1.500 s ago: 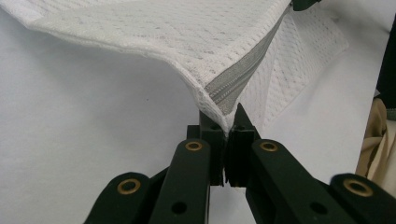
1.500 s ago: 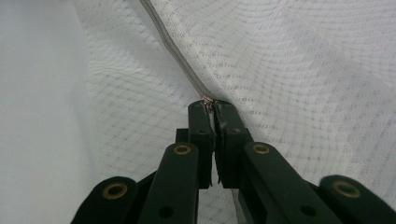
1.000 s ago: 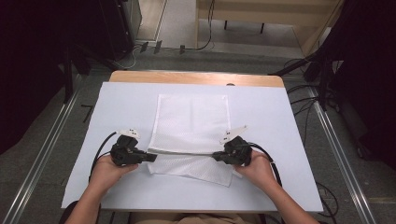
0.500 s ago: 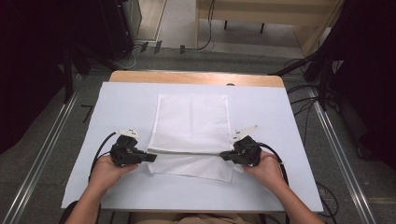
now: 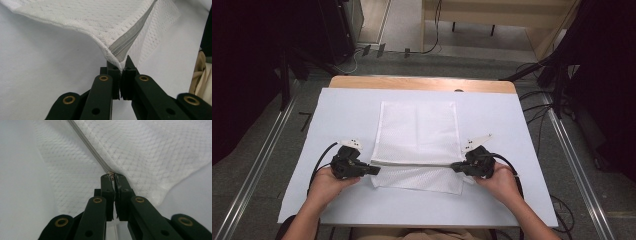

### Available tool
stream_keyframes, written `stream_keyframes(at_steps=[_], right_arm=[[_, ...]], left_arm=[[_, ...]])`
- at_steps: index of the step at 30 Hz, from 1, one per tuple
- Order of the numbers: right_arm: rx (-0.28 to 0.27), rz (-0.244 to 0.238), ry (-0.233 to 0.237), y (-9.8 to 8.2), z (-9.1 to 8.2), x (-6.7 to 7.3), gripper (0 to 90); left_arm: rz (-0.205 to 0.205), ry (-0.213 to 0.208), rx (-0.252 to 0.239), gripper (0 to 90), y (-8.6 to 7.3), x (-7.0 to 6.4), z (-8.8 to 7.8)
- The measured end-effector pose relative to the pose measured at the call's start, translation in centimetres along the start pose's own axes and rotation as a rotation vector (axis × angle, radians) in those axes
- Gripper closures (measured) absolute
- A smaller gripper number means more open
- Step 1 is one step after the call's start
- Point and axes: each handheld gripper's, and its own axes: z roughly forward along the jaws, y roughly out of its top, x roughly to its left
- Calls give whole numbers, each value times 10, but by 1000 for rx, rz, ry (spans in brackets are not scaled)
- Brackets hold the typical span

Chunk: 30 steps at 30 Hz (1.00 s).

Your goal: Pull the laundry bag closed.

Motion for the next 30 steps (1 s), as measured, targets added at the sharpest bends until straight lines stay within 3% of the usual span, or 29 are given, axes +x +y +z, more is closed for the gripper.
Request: stream_keyframes(at_steps=[5,15,20,24,30], right_arm=[[-21,22,2,0,-4,-4,884],[-14,17,7,-5,-8,-4,884],[-12,44,23,-5,-6,-5,882],[-7,43,22,-4,-3,-4,881],[-12,60,31,-4,-2,-6,872]], left_arm=[[-2,-4,-6,890,0,0,0],[-2,-7,3,890,0,0,1],[-30,-29,0,877,-1,4,-1],[-28,-16,3,869,-2,4,0],[-44,-20,6,770,-3,7,-1]])
